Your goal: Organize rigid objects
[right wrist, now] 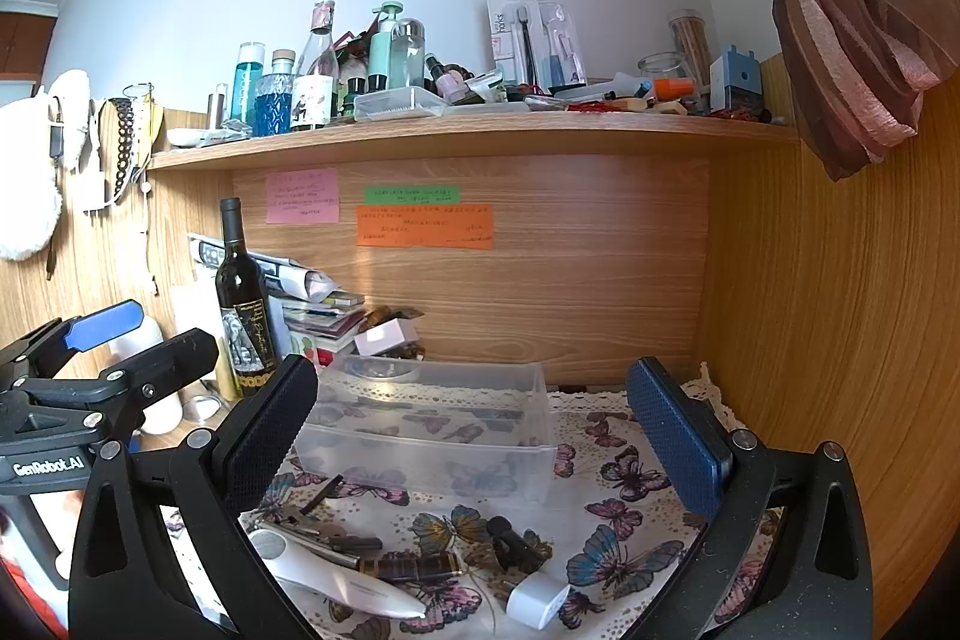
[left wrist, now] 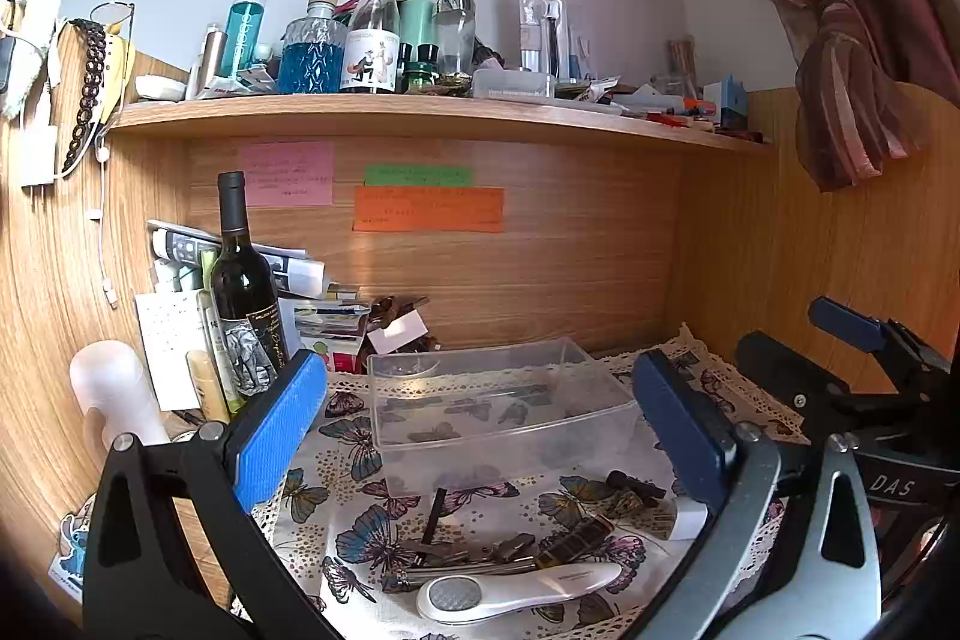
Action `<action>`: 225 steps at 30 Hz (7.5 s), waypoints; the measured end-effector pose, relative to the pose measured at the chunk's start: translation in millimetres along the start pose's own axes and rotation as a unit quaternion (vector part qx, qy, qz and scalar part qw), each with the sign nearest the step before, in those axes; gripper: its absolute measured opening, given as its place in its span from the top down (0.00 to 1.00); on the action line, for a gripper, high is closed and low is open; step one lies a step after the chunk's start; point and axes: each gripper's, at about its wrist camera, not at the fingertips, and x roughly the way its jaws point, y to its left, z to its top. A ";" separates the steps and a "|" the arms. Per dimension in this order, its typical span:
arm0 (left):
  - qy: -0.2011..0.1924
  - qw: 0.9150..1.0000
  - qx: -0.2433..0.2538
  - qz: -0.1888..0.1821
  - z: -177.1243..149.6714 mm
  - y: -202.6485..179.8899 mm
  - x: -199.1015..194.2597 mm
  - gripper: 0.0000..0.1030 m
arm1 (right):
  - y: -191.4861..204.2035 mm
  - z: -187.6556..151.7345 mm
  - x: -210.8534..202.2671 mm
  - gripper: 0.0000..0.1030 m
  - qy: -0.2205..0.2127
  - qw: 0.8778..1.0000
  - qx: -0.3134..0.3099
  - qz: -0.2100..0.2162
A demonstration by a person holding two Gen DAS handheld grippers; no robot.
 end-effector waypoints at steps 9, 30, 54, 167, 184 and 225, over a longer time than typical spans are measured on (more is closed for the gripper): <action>0.000 1.000 0.000 0.000 0.3 -0.7 0.0 0.00 | 0.0 -0.2 -0.6 0.00 -0.001 1.000 0.002 0.002; 0.001 1.000 -0.004 -0.007 0.9 -0.6 0.0 0.00 | -3.1 -1.9 3.1 0.00 0.002 1.000 0.013 0.019; 0.221 0.975 -0.018 -0.016 -108.0 0.9 70.3 0.19 | -48.1 -89.2 47.8 0.34 0.193 0.981 0.022 -0.014; 0.167 0.986 0.004 -0.008 24.2 44.6 158.9 0.63 | -18.4 3.0 163.2 0.52 0.150 0.988 -0.016 0.043; 0.265 0.963 -0.016 -0.053 -23.6 31.7 248.9 0.63 | -9.8 -54.0 255.7 0.52 0.278 0.959 -0.030 0.043; 0.248 0.969 -0.015 -0.009 -49.0 49.6 147.1 0.02 | -6.8 -37.5 132.0 0.21 0.205 0.978 -0.035 0.026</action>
